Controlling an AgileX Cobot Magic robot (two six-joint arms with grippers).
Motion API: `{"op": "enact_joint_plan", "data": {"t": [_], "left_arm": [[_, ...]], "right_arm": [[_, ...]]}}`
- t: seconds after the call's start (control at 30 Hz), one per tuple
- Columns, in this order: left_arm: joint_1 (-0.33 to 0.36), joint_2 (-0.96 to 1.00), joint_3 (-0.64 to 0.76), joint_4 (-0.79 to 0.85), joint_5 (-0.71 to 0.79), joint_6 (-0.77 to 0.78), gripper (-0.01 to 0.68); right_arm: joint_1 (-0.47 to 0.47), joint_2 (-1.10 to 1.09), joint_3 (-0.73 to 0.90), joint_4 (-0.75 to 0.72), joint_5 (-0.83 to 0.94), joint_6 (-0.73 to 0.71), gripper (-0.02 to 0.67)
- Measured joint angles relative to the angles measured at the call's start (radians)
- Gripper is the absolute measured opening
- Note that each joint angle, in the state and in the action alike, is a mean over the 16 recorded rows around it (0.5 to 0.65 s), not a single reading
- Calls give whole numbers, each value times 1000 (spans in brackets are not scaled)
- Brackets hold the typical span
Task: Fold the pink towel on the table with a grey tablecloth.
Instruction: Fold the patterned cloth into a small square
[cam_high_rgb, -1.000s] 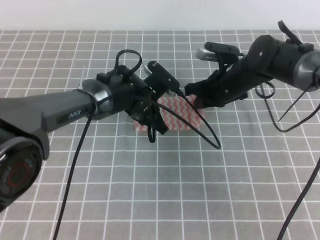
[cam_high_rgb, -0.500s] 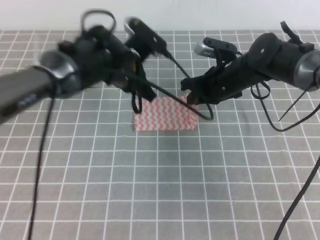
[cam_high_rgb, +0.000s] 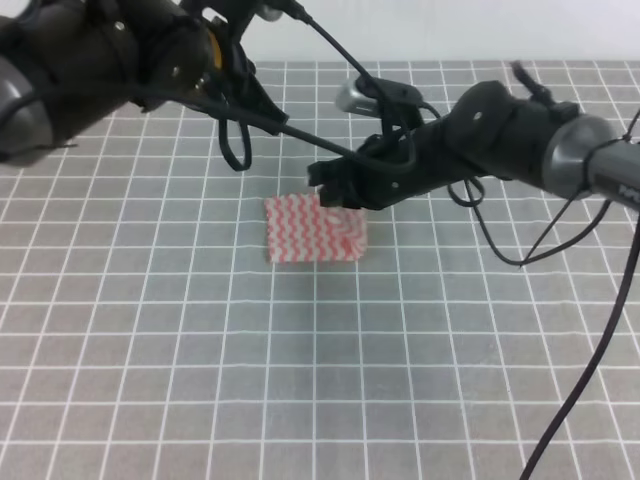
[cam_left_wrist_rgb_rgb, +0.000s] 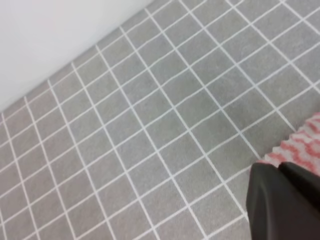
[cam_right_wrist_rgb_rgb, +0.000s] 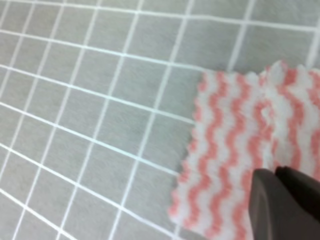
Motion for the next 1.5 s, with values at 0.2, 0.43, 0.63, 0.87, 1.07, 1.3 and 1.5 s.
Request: {"op": "enact_joint_plan", "data": {"t": [0.2,0.43,0.63,0.87,1.07,1.3,1.5], "left_arm": [[0,-24,0,-3,37,-13,0],[0,-31,0,-4,72,-21,0],[0,-30,0,-4,88,-21,0],[0,-29,0,-5,94,-20,0],[0,-27,0,-6,95,-19,0],[0,-26,0,-7,92,-18,0],[0,-27,0,-26,87,-18,0]], "right_arm": [[32,18,-1,35,-50,3,-2],[49,59,-2,110,-75,-5,-2],[64,99,-16,180,-82,-35,-2],[83,137,-49,226,-88,-68,-1],[93,155,-75,238,-85,-85,2],[95,160,-85,247,-63,-107,13],[97,168,-88,261,-42,-124,17]]}}
